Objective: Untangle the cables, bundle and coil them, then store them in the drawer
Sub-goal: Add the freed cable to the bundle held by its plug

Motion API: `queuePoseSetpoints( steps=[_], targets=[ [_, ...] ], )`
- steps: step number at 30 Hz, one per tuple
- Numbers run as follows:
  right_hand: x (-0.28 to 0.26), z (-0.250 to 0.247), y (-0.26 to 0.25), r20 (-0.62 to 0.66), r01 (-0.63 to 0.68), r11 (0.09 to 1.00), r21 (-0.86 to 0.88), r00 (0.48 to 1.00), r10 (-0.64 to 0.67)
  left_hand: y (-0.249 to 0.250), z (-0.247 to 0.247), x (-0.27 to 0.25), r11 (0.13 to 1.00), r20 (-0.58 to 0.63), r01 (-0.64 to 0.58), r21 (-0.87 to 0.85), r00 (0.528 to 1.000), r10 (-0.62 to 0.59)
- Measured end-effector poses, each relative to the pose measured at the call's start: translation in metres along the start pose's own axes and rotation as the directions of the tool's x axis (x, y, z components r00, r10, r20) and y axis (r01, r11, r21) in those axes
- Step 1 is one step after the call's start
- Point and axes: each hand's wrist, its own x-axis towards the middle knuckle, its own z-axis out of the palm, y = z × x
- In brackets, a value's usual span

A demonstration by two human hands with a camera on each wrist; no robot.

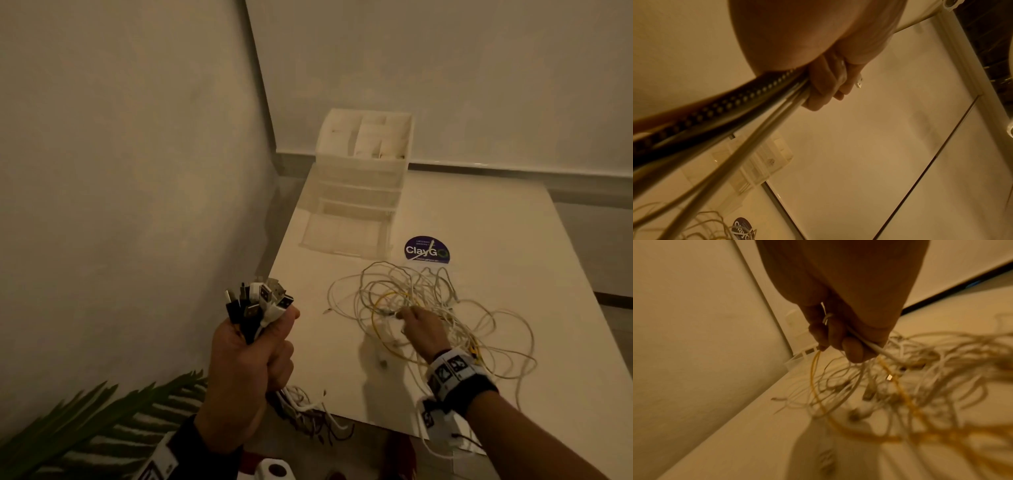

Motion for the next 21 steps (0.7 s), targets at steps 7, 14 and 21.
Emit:
queuePoseSetpoints(
  steps=[7, 14, 21],
  targets=[
    [0.008, -0.026, 0.018, -0.128, -0.028, 0.996, -0.087, 0.992, 0.017, -0.004, 0.007, 0.002, 1.000, 0.041, 0.027, 0.001, 0.999, -0.027],
    [-0.031, -0.049, -0.024, 0.053, -0.112, 0.758, 0.643, 0.993, 0.102, -0.003, -0.001, 0.006, 0.999, 0.009, 0.043, 0.023, 0.999, -0.043],
    [-0.061, -0.119, -0.096, -0.008, 0.179, 0.833, 0.524, 0.979, -0.205, -0.010, 0.006, 0.009, 0.994, 0.058, 0.103, 0.022, 0.993, -0.104]
  ],
)
